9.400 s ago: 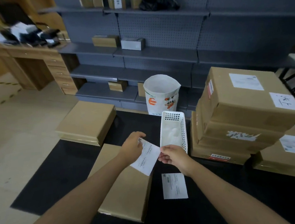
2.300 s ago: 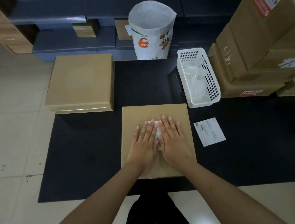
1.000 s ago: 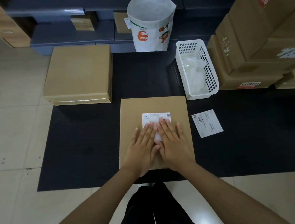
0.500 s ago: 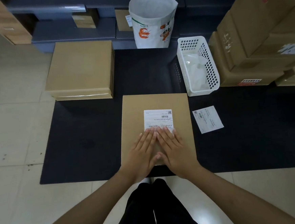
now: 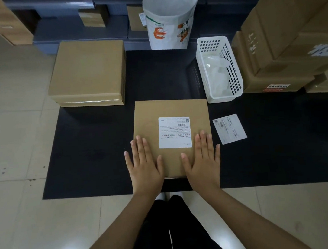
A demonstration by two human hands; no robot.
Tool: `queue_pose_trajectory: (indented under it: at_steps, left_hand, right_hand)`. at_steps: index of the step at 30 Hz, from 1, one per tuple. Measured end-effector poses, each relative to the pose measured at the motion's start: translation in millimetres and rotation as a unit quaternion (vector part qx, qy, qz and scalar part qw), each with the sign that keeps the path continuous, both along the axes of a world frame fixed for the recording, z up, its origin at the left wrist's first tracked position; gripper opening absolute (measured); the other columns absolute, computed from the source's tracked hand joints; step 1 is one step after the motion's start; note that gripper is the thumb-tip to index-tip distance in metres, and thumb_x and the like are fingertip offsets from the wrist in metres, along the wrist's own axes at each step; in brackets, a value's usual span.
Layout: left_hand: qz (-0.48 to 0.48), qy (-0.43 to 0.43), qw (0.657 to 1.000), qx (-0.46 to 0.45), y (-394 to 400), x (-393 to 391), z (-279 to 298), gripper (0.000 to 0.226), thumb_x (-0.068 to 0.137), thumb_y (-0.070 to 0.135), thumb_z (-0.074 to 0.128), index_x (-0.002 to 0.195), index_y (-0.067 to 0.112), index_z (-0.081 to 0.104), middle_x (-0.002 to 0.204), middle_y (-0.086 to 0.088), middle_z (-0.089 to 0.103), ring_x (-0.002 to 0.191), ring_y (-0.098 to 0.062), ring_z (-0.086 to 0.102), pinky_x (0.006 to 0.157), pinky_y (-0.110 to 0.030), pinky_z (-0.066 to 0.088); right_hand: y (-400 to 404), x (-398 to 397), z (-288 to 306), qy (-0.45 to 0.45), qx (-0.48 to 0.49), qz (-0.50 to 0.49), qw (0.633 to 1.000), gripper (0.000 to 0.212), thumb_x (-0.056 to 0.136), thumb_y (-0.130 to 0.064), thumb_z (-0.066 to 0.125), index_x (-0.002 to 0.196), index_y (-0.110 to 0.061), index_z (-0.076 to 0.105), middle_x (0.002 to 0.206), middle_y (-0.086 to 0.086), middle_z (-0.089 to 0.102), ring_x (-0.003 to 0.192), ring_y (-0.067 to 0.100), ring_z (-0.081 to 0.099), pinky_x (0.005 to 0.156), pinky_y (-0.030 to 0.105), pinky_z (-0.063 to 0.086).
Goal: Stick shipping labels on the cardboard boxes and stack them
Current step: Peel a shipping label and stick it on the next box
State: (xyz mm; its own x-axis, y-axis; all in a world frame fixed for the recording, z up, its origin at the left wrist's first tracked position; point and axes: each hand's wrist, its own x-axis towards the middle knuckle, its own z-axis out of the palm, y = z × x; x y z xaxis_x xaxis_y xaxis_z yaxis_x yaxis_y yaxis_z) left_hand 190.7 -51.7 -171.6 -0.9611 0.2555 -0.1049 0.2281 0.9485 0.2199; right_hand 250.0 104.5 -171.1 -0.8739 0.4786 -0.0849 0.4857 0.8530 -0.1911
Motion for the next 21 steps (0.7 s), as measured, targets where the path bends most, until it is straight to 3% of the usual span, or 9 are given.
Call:
queue_pose_trajectory:
  at_steps: [3,5,8,11,14,17,21]
  left_hand:
    - [-0.003,-0.016,1.0,0.023,2,0,2,0.069,0.098,0.046,0.022,0.15,0.001,0.018,0.158,-0.014,0.015,0.147,-0.029,0.011,0.117,-0.048,0.021]
    - [-0.006,-0.021,0.998,0.059,-3,-1,5,0.07,0.099,0.049,0.025,0.152,0.006,0.011,0.16,-0.008,0.007,0.148,-0.022,0.002,0.118,-0.042,0.016]
    - [0.062,-0.047,0.982,0.17,-19,-6,14,0.074,0.097,0.055,0.034,0.154,0.018,0.006,0.161,0.005,0.003,0.147,-0.01,-0.003,0.116,-0.035,0.015]
    - [0.203,-0.111,0.924,0.306,-31,-14,15,0.074,0.091,0.058,0.043,0.152,0.026,0.017,0.158,0.006,0.02,0.145,-0.013,0.018,0.114,-0.04,0.026]
    - [0.243,-0.216,0.847,0.42,-25,-18,14,0.068,0.087,0.06,0.052,0.144,0.026,0.036,0.14,0.007,0.047,0.124,-0.013,0.048,0.104,-0.039,0.042]
    - [0.283,-0.233,0.828,0.424,-17,-20,16,0.054,0.09,0.049,0.056,0.136,0.021,0.048,0.121,0.008,0.058,0.101,-0.007,0.055,0.081,-0.021,0.044]
    - [0.288,-0.224,0.83,0.422,-17,-18,13,0.054,0.089,0.049,0.058,0.135,0.021,0.052,0.116,0.011,0.061,0.097,-0.003,0.057,0.071,-0.011,0.042]
  right_hand:
    - [1,-1,-2,0.001,-0.011,0.005,1.0,0.078,0.094,-0.06,0.016,0.154,-0.011,0.011,0.162,0.003,0.006,0.149,0.019,-0.004,0.121,0.046,0.007]
    - [3,0,-1,0.014,-0.028,0.006,0.999,0.078,0.093,-0.061,0.017,0.154,-0.013,0.009,0.162,0.001,0.003,0.149,0.017,-0.007,0.121,0.043,0.005]
    - [8,2,5,0.069,-0.068,-0.082,0.992,0.076,0.094,-0.059,0.029,0.154,-0.013,0.017,0.161,0.004,0.015,0.149,0.021,0.008,0.119,0.038,0.01]
    - [15,1,6,0.093,-0.162,-0.254,0.949,0.069,0.095,-0.057,0.039,0.148,-0.014,0.031,0.15,0.009,0.037,0.137,0.026,0.034,0.108,0.044,0.034]
    - [16,-3,1,0.06,-0.23,-0.285,0.928,0.064,0.093,-0.062,0.034,0.136,-0.016,0.045,0.133,0.005,0.052,0.118,0.024,0.052,0.09,0.043,0.046]
    - [16,-5,-2,0.068,-0.227,-0.289,0.928,0.062,0.093,-0.062,0.035,0.133,-0.016,0.048,0.127,0.005,0.055,0.112,0.024,0.055,0.086,0.04,0.046]
    - [16,-5,-2,0.078,-0.223,-0.291,0.927,0.062,0.092,-0.063,0.036,0.131,-0.016,0.05,0.125,0.004,0.056,0.111,0.023,0.055,0.086,0.041,0.046]
